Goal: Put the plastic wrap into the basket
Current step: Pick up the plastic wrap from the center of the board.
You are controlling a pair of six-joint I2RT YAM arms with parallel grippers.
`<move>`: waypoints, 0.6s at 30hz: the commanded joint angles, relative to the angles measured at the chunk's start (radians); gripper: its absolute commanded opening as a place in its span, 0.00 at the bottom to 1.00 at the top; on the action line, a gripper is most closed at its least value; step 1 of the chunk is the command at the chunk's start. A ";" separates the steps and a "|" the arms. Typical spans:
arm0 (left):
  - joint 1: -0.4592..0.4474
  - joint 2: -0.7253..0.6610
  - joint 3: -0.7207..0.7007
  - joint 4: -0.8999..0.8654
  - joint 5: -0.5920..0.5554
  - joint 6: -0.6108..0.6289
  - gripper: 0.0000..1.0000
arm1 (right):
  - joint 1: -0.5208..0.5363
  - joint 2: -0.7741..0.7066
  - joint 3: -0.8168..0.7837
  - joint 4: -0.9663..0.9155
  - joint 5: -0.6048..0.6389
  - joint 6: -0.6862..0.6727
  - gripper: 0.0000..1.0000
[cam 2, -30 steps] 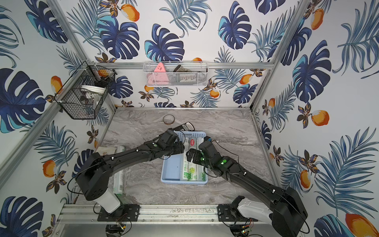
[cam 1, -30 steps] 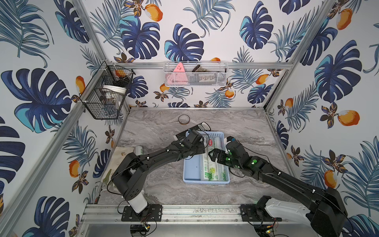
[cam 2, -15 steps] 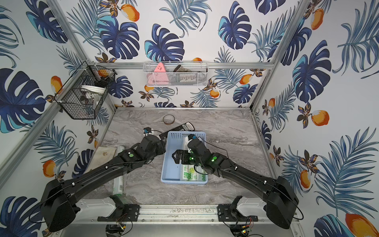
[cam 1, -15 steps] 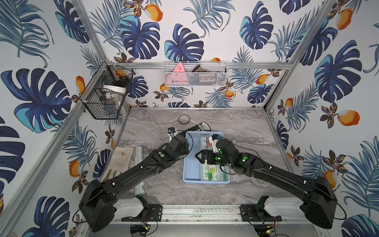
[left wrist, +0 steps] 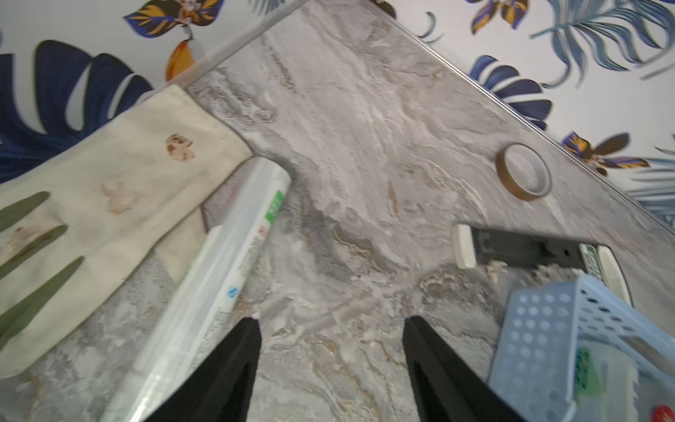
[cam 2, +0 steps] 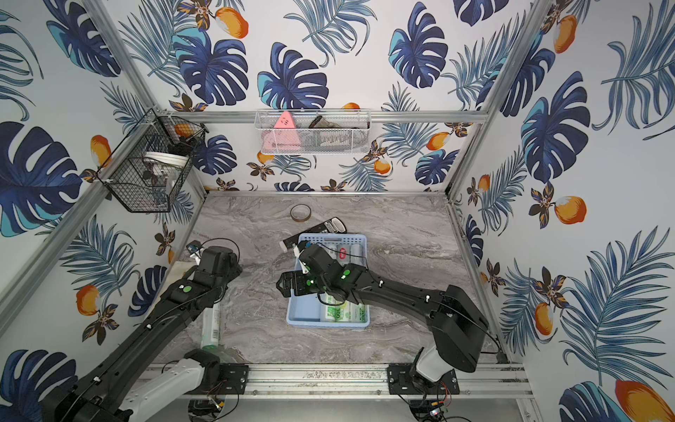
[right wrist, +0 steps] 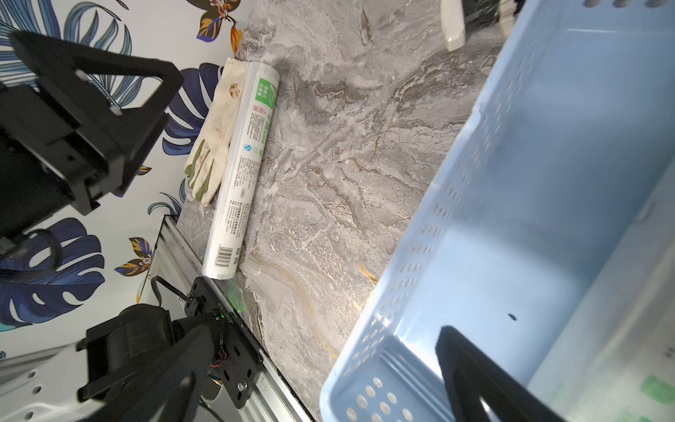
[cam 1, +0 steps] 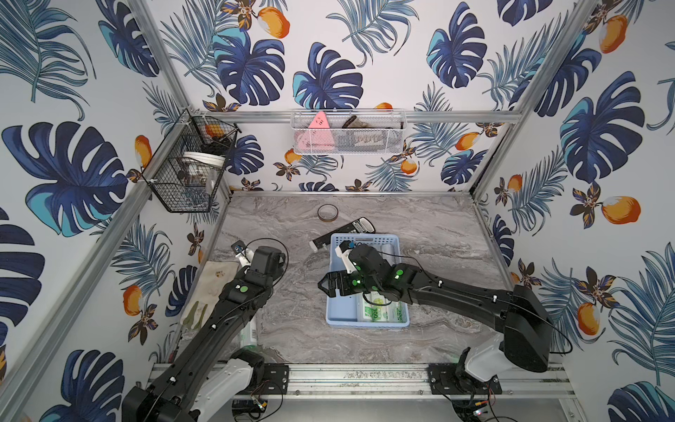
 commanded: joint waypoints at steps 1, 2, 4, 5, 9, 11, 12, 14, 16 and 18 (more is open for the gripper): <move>0.096 0.008 0.012 -0.049 0.092 0.022 0.73 | 0.015 0.050 0.059 0.005 -0.051 -0.027 1.00; 0.128 0.020 0.019 -0.056 0.107 0.027 0.74 | 0.018 0.069 0.078 -0.002 -0.061 -0.029 1.00; 0.209 0.055 0.028 -0.068 0.156 0.029 0.75 | 0.029 0.108 0.118 -0.015 -0.071 -0.035 1.00; 0.249 0.072 0.030 -0.072 0.184 0.028 0.76 | 0.033 0.122 0.132 -0.017 -0.074 -0.034 1.00; 0.418 0.141 0.018 -0.060 0.334 0.018 0.76 | 0.046 0.183 0.190 -0.020 -0.101 -0.030 1.00; 0.474 0.171 0.016 -0.055 0.366 0.026 0.77 | 0.051 0.208 0.219 -0.036 -0.111 -0.030 1.00; 0.499 0.187 0.020 -0.054 0.379 0.031 0.78 | 0.054 0.217 0.226 -0.039 -0.110 -0.028 1.00; 0.524 0.213 0.021 -0.047 0.403 0.040 0.79 | 0.058 0.225 0.228 -0.031 -0.111 -0.025 1.00; 0.530 0.240 0.030 -0.046 0.418 0.055 0.81 | 0.061 0.236 0.235 -0.030 -0.111 -0.018 1.00; 0.530 0.261 0.026 -0.037 0.418 0.066 0.85 | 0.061 0.249 0.247 -0.041 -0.110 -0.014 1.00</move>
